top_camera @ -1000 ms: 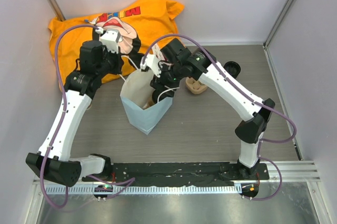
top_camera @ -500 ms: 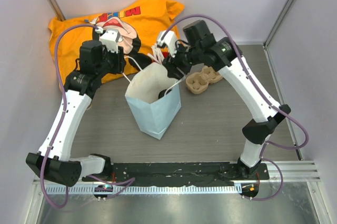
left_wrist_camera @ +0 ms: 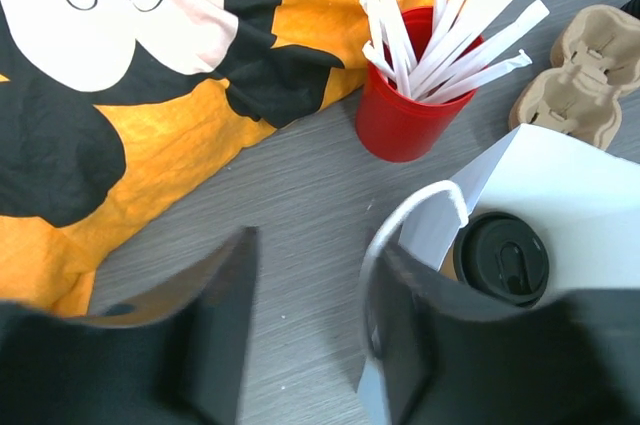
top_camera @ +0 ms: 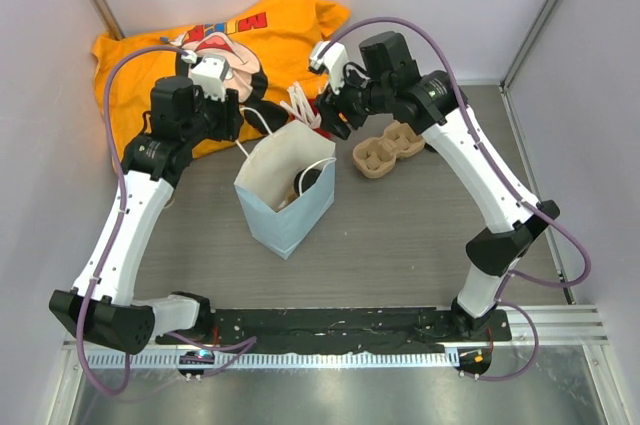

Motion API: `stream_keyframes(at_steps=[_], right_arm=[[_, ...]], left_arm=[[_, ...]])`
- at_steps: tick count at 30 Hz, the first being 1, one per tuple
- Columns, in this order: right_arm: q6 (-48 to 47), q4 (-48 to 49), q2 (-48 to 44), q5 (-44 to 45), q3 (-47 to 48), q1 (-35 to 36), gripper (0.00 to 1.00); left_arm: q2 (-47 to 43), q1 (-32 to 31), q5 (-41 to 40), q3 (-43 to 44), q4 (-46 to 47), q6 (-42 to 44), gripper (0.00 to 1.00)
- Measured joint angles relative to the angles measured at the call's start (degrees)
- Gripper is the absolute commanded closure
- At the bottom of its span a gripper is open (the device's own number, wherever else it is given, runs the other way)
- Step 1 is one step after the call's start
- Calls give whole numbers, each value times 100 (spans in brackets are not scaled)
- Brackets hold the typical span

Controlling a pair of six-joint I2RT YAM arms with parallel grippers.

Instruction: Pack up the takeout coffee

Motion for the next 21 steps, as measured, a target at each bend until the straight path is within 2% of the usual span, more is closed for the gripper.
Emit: stream_keyframes(at_steps=[9,12,13,21], right_arm=[[369,667,251,319,-24,-531,35],[466,835,374,328,-63,-710,35],[509,885,413,328,-81,-763,35],[896,1456,632,323,-372,-1051,36]], left_arm=[[2,0,22,0,-4,59,19],[2,0,22,0,-15,74,8],[2,2,24,0,-20,74,1],[2,37,573,96,-195,254,0]])
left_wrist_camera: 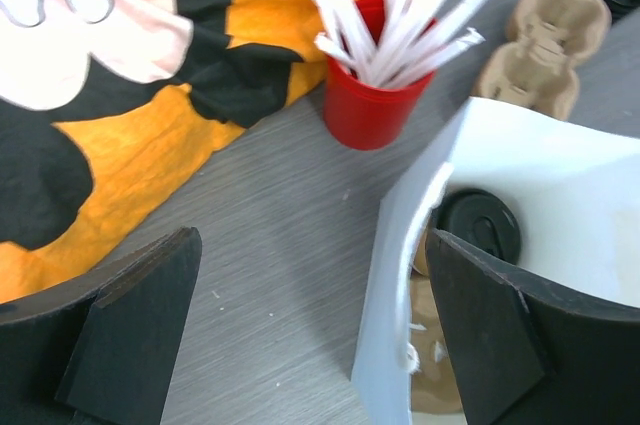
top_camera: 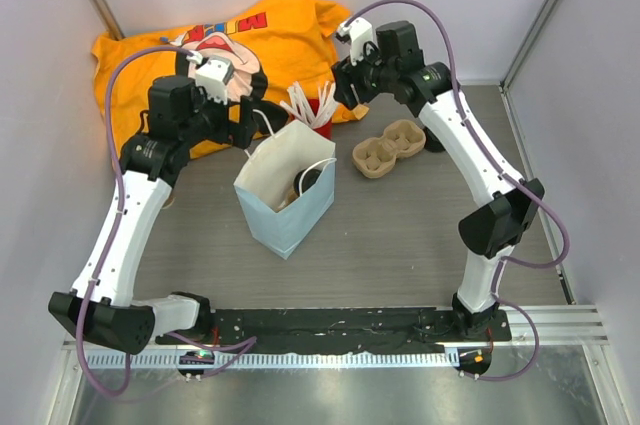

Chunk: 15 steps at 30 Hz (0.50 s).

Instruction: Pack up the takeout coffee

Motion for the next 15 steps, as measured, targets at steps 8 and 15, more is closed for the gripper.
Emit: stream_keyframes(at_steps=[8,15], right_arm=[[894,984,96,-367,-748,-632,41],[1513,1661,483,-817,-898,-916,47]], left_arm=[[-2,13,986,79,-417,400,0],[0,37,1751,398,-1040,870,0]])
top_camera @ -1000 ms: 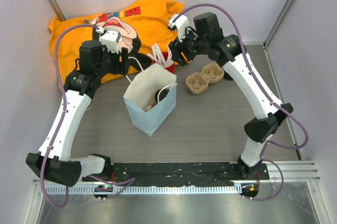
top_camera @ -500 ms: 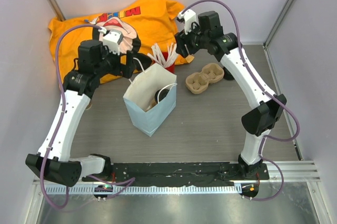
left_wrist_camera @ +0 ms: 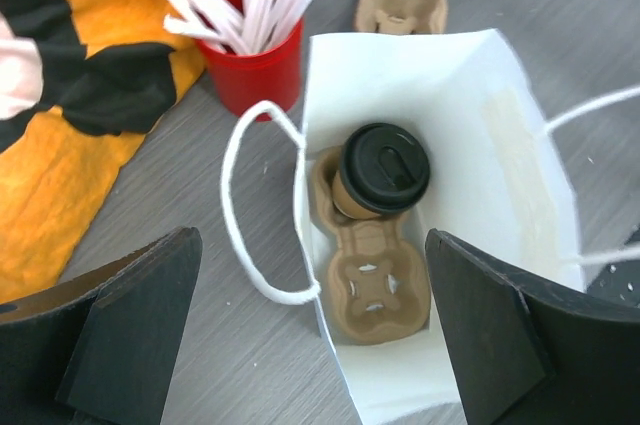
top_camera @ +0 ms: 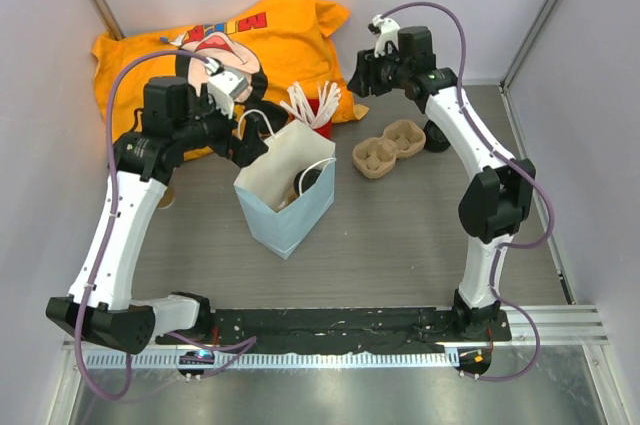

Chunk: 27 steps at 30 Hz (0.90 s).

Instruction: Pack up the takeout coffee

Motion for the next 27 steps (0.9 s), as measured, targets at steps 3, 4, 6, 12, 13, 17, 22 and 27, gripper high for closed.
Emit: stream_keyframes(at_steps=[3,4,6,12,13,17,22,27], right_arm=[[212,315,225,-223,-4,2,48],[262,404,299,-293,-2,2,49],[358,518,452,-404,55,4,50],[520,752,1025,-684,426,7,50],[527,758,1121,-723,522,15,50],[511,758,1215,-743,734,35,48],[444,809,1215,-743,1036,85,48],[358,846,1217,-748,1121,203,48]], left_arm=[[-2,9,264,282,-299,317,0],[-7,17,332,352,-387,417,0],[-22,46,431,442,-546,605,0],[-55,240,645,439,-837,887,0],[-55,299,702,426,-844,896,0],[-55,483,848,323,-837,890,0],[-50,673,1029,225,-839,885,0],[-50,734,1158,197,-828,881,0]])
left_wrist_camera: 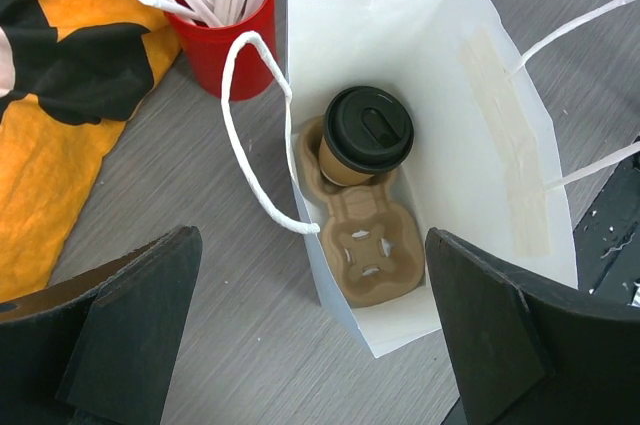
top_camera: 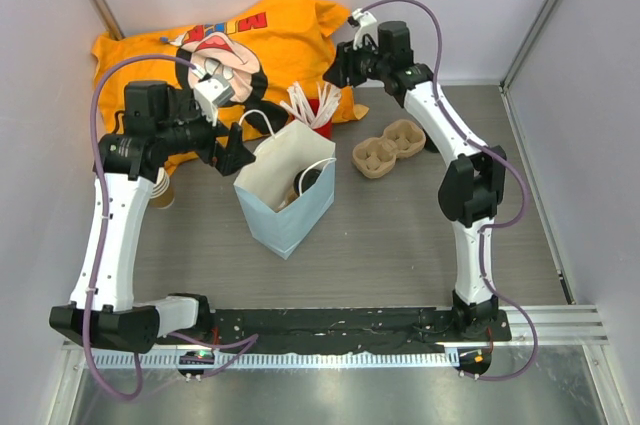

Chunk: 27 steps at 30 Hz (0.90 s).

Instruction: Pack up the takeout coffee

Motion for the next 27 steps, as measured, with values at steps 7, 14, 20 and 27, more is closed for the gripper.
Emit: stream_keyframes(at_steps=[7,14,20,27], right_arm=[[-131,-63,197,149,348,286,48],[-232,-114,487,474,597,387,48],[-299,-188,540,636,601,382,48],[-321,-195,562,669,634,385,48]], left_arm=[[0,76,116,-79,15,-20,0],[0,140,212,-120,37,-42,0],[0,162,275,-120,57,-57,0],[17,166,308,-125,81,-74,0]])
